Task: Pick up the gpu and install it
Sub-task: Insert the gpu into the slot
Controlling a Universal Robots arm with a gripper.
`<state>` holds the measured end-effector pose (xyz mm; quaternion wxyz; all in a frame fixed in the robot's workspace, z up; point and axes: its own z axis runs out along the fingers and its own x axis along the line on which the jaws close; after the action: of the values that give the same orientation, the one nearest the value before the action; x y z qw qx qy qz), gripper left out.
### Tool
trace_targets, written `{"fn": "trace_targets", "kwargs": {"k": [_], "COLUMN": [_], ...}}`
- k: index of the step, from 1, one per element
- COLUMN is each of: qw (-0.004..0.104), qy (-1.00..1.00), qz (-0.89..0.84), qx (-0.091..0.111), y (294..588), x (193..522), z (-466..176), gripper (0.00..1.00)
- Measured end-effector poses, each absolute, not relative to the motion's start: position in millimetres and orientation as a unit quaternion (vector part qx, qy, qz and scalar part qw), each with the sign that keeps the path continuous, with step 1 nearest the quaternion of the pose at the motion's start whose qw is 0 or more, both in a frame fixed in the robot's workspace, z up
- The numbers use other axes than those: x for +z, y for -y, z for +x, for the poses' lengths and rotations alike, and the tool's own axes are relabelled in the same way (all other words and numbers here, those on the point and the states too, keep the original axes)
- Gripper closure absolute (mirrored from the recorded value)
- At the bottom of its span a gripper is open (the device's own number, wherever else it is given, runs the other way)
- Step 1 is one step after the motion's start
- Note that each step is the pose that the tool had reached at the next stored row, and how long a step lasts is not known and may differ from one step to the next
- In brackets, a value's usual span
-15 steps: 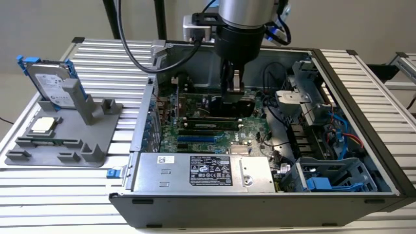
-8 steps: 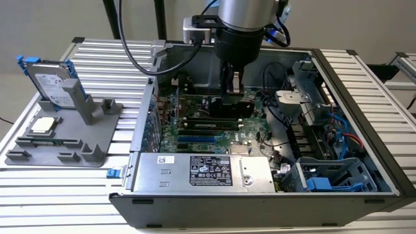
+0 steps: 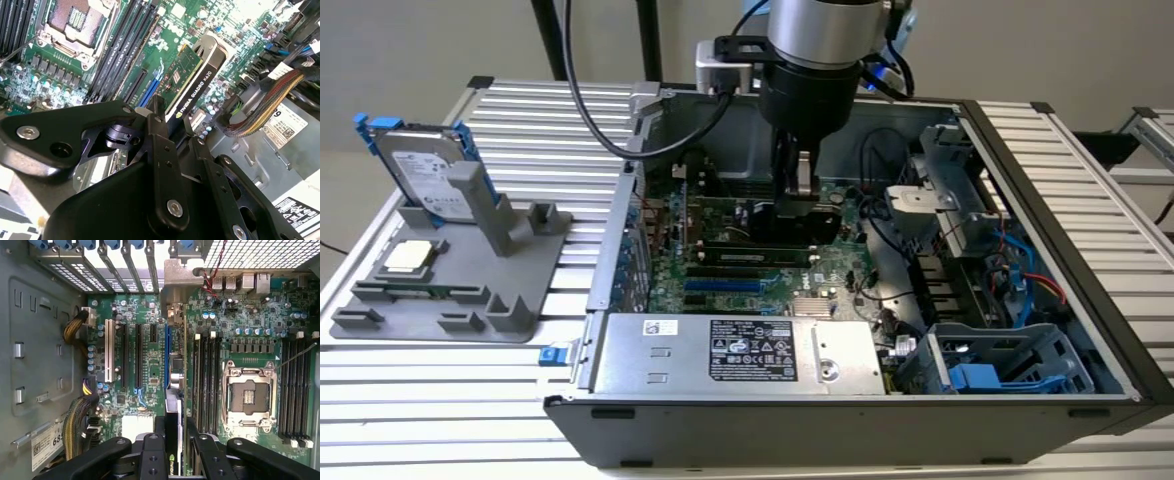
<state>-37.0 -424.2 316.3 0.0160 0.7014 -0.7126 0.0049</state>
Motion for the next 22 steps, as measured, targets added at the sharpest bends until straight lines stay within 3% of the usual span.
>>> {"fn": "trace_targets", "kwargs": {"k": [22], "qw": [0.016], "qy": [0.713], "qz": [0.701], "qx": [0.005], "y": [424], "x": [306], "z": [-37], "gripper": [1.00]}}
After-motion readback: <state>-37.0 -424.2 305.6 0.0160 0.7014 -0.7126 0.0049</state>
